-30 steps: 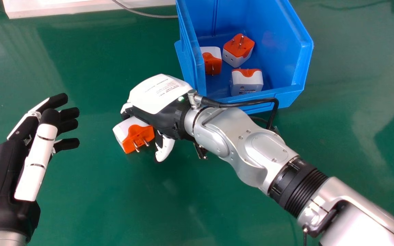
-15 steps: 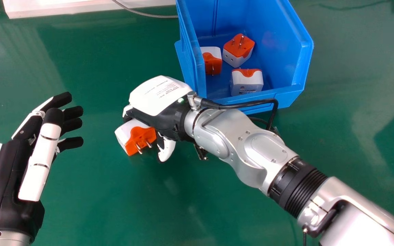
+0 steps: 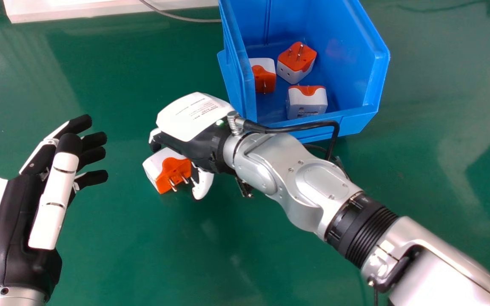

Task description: Pick all objects and put in blue box

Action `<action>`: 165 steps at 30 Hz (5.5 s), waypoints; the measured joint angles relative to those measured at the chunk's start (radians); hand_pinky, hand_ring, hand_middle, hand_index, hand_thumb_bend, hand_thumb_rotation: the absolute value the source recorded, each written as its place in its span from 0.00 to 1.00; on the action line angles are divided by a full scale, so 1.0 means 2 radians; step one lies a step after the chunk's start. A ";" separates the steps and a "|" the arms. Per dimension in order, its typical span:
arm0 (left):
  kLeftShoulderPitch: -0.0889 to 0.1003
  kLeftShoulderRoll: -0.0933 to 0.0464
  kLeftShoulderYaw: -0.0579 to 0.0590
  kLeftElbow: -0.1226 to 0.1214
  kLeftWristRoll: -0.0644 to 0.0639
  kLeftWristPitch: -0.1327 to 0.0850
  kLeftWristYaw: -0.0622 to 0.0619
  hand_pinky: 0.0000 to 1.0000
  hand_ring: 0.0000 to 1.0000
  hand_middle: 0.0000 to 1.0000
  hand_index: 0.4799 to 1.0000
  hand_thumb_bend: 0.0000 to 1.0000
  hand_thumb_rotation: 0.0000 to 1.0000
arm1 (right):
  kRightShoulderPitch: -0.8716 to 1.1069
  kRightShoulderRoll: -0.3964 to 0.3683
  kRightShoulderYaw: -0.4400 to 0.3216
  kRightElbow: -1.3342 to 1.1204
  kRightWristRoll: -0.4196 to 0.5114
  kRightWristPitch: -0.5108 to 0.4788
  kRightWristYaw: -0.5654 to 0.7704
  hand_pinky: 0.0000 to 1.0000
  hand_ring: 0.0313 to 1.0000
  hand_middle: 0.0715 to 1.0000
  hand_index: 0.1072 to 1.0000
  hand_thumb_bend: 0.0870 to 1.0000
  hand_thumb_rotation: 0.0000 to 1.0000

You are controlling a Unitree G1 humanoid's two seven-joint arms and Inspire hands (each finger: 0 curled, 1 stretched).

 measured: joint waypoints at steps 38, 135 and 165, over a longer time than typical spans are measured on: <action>0.026 -0.011 -0.034 -0.051 0.024 0.027 0.025 0.74 0.82 0.81 0.70 0.59 0.89 | -0.005 0.003 0.018 0.015 -0.003 -0.016 -0.020 0.63 0.80 0.84 0.75 0.50 0.00; 0.087 -0.039 -0.065 -0.122 0.044 0.054 0.037 0.75 0.83 0.83 0.71 0.57 0.90 | 0.014 -0.012 -0.034 -0.052 0.068 -0.006 -0.054 0.62 0.74 0.77 0.64 0.57 0.09; 0.215 -0.048 -0.104 -0.167 0.064 -0.033 0.031 0.76 0.83 0.83 0.72 0.63 0.90 | 0.015 -0.004 0.009 -0.008 0.030 -0.003 -0.037 0.90 0.96 0.99 0.91 0.93 0.18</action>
